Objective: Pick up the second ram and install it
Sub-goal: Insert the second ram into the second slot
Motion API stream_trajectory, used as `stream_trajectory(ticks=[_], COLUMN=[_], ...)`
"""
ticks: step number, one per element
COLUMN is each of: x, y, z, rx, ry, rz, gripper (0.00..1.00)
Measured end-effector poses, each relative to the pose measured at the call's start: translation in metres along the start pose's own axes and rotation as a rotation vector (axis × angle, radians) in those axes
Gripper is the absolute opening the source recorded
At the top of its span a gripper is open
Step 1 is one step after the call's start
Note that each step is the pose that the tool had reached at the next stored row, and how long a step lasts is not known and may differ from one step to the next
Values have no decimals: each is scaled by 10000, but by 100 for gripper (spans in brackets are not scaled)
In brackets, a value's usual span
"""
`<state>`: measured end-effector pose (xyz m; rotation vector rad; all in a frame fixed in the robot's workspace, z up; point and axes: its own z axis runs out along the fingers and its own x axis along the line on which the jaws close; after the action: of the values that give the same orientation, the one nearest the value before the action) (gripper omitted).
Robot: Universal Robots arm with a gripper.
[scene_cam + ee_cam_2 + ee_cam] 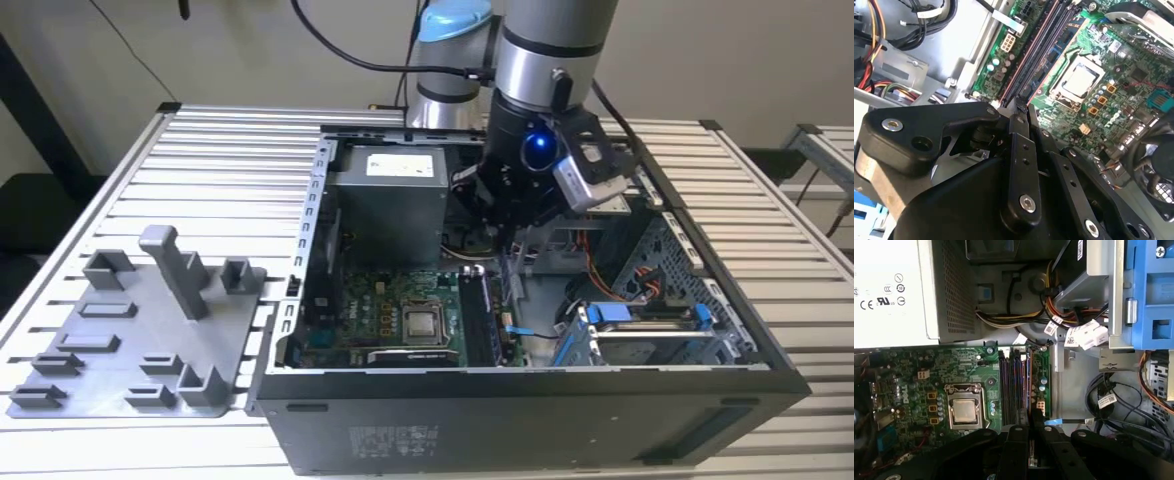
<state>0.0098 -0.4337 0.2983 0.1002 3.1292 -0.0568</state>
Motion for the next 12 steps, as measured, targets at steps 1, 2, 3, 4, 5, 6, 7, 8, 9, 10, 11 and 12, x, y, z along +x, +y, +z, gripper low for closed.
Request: stream_trajectory(ticks=[1, 2, 3, 4, 5, 6, 7, 8, 9, 10, 11, 12], x=[0, 0, 0, 0, 1, 1, 1, 2, 3, 6, 13, 25], y=[1, 1, 1, 1, 1, 2, 2, 3, 3, 1, -1, -2], z=[11, 20, 28, 35, 43, 51, 61, 73, 79, 87, 92, 100], rx=[0, 1, 5, 11, 16, 22, 28, 23, 20, 17, 16, 13], ry=[0, 0, 0, -1, -1, -1, -5, -52, -130, -179, -209, -216], rz=[0, 0, 0, 0, 1, 0, 1, 4, 3, -3, -9, -14], gripper=[14, 14, 14, 14, 14, 14, 14, 14, 14, 14, 14, 14])
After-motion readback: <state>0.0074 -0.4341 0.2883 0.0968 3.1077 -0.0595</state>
